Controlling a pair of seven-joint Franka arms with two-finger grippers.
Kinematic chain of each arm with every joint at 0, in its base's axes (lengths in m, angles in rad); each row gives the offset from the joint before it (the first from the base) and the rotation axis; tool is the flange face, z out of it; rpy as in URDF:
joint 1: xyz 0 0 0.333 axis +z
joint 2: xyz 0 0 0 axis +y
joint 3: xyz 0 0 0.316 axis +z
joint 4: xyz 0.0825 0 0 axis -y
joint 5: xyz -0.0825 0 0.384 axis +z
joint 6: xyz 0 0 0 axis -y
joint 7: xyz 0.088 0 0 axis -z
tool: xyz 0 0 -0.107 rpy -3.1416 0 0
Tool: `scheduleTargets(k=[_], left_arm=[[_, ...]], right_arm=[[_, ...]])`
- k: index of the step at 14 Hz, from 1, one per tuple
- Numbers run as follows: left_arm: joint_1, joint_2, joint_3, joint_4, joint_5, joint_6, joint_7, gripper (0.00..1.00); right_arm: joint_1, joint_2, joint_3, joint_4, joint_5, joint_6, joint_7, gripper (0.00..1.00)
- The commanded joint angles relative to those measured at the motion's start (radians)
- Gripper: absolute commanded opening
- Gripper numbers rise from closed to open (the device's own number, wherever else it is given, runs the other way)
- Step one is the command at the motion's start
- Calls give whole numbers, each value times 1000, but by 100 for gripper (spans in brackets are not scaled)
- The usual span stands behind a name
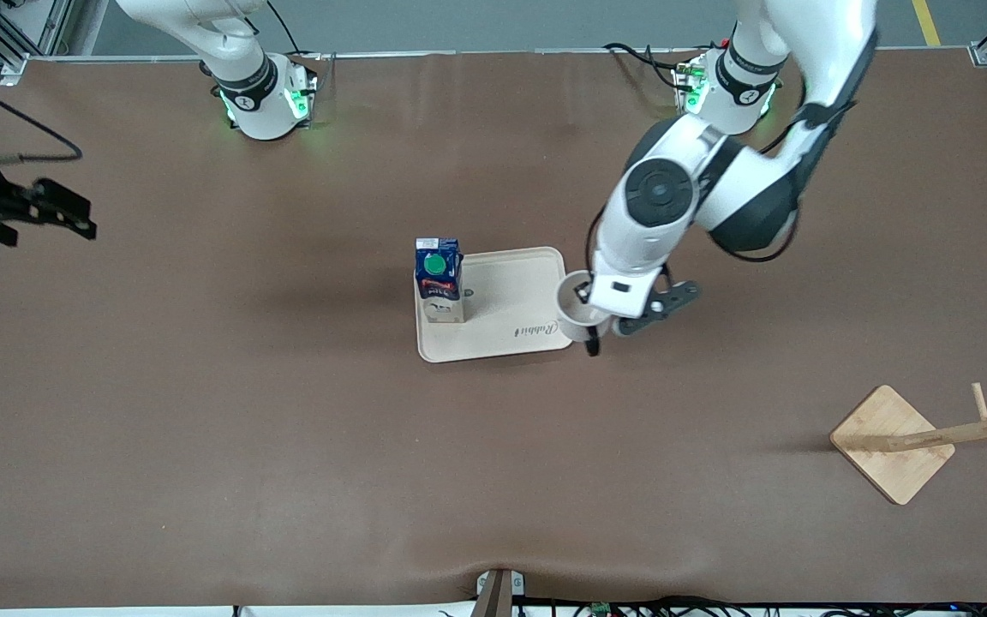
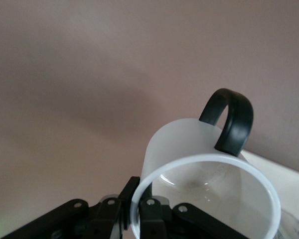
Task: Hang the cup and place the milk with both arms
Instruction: 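Grasp the white mug rim with the left gripper and lift it, then carry the mug to the wooden stand while the right gripper reaches out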
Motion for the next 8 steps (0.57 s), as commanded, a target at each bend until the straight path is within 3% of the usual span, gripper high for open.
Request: scheduleTargets(k=[1, 8], left_arm=[[98, -96, -3, -23, 45, -51, 94, 0], [394, -162, -14, 0, 51, -1, 317, 0]], right_arm=[[-11, 47, -4, 35, -18, 3, -12, 100], [11, 109, -1, -17, 18, -8, 0, 100]])
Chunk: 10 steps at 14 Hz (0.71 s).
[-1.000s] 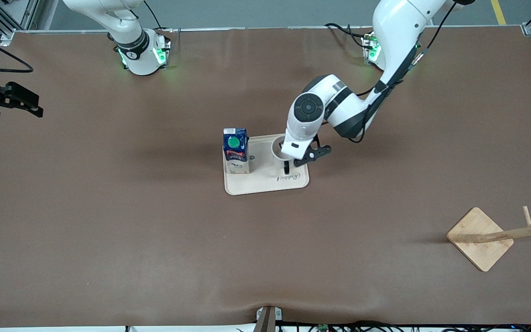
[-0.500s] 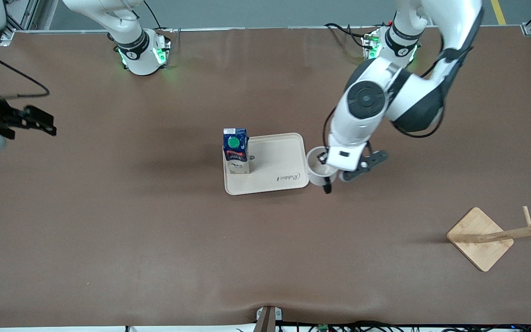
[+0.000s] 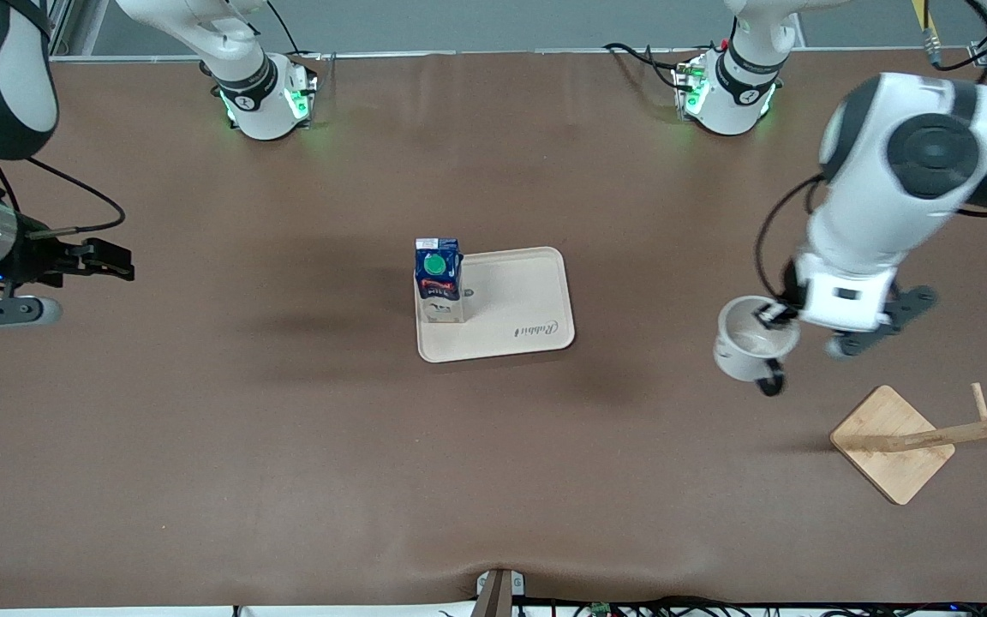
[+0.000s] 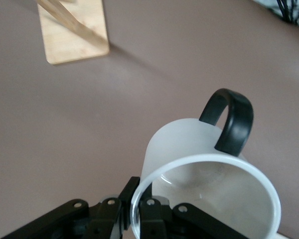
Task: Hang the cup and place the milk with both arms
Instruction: 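Carry the mug to the wooden stand while the right gripper reaches out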
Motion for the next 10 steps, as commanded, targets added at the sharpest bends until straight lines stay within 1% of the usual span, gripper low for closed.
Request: scheduleTargets(k=[1, 4, 5, 7, 8, 9, 10], left_arm=[[87, -10, -12, 17, -5, 18, 55, 0], [186, -4, -12, 48, -24, 30, 140, 0], [221, -3, -12, 48, -56, 56, 178, 0], [269, 2, -10, 46, -105, 102, 241, 0], [281, 5, -9, 45, -107, 108, 246, 0], [293, 5, -9, 45, -107, 113, 246, 0], [305, 7, -9, 45, -107, 116, 247, 0]], right_arm=[[3, 17, -1, -23, 14, -9, 0, 100], [9, 31, 0, -26, 19, -37, 5, 100], [21, 30, 0, -26, 51, -64, 6, 100], [29, 31, -1, -27, 174, -120, 40, 100], [40, 31, 0, -37, 222, -124, 76, 100], [73, 31, 0, -47, 248, -123, 115, 100], [116, 31, 0, -49, 252, -114, 177, 100]])
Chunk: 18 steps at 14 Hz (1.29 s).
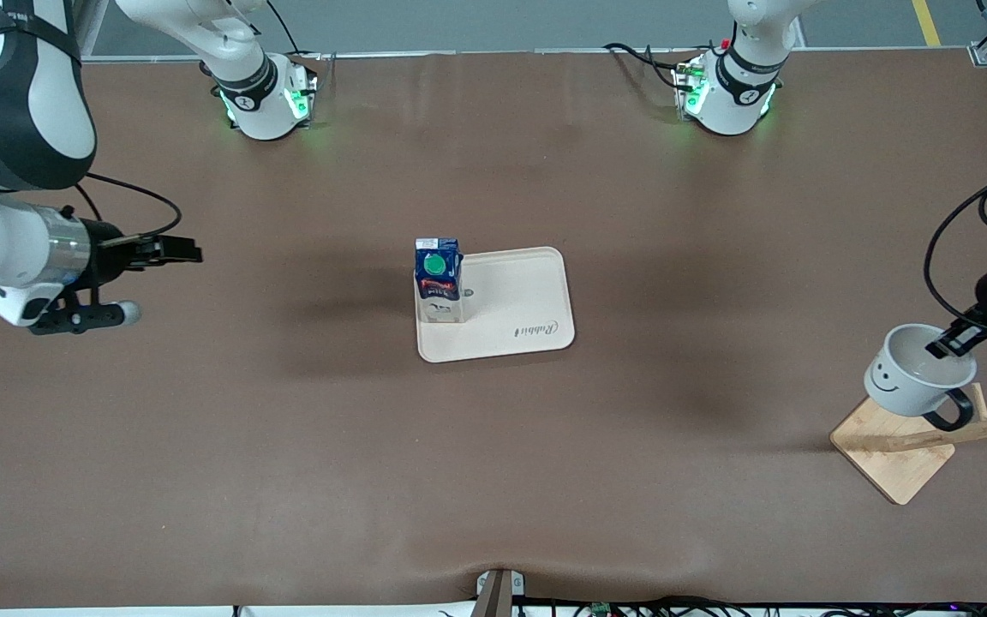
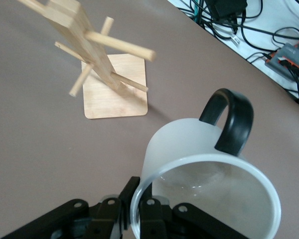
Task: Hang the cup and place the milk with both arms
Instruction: 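Carry the mug to the wooden stand while the right gripper reaches out, then hang the mug handle on the stand peg while the right gripper nears milk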
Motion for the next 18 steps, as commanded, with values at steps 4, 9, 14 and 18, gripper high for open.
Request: scheduleTargets(k=[4, 9, 14, 18], left_arm=[[68, 15, -10, 6, -46, 48, 61, 0], [93, 40, -10, 7, -92, 80, 81, 0], [123, 56, -8, 1, -109, 103, 104, 0], [136, 81, -8, -13, -110, 106, 107, 0]], right_arm=[[233, 38, -5, -15, 98, 130, 361, 100], [397, 133, -5, -14, 98, 259, 471, 100], [476, 211, -5, -7, 199, 417, 492, 100], [505, 230, -5, -15, 190, 425, 519, 100]])
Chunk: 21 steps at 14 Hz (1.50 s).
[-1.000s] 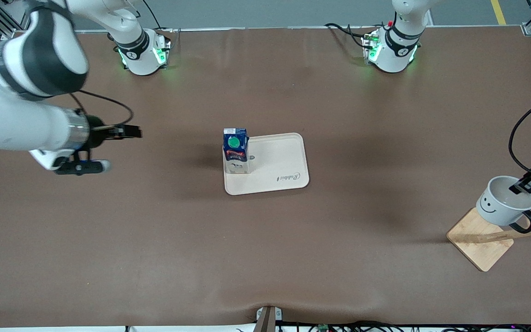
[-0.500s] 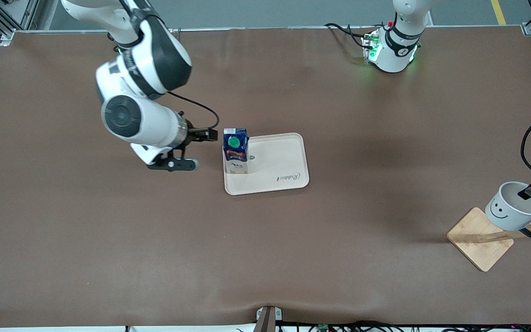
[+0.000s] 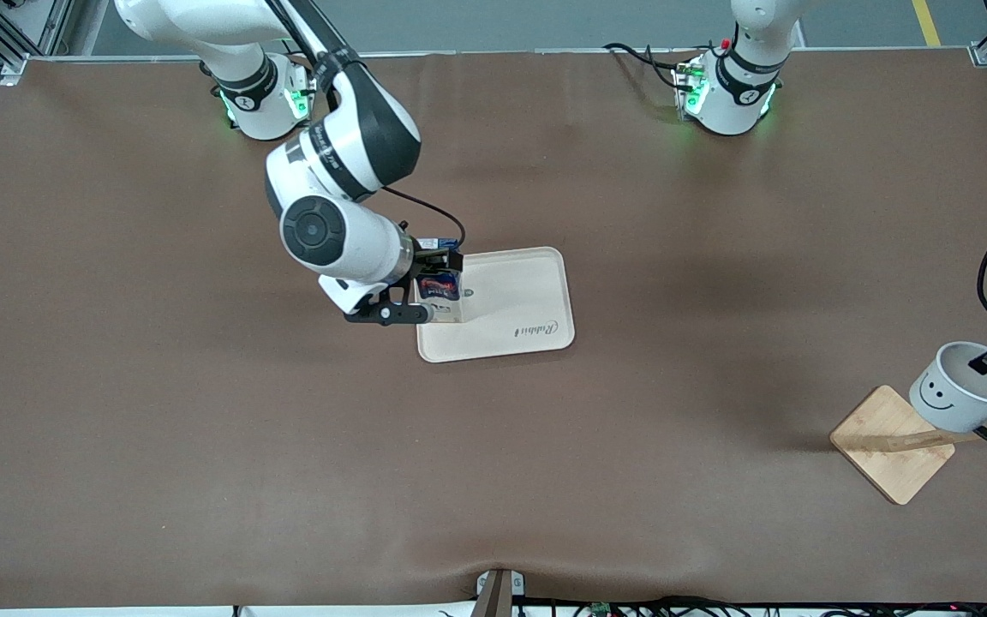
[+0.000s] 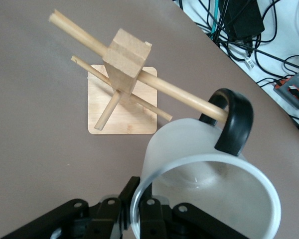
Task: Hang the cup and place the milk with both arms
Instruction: 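Grasp the blue milk carton with the right gripper and lift it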
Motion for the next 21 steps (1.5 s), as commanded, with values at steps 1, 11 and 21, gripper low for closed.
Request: scheduleTargets(k=[1, 11, 21], left_arm=[[27, 14, -9, -11, -22, 15, 26, 0], [38, 22, -10, -8, -19, 3, 91, 100], [33, -51, -98, 125, 1, -310, 269, 100]], right_arm=[[20, 3, -14, 6, 12, -7, 17, 100], [53, 23, -16, -9, -68, 16, 38, 100], [78, 28, -16, -54, -69, 96, 161, 0]])
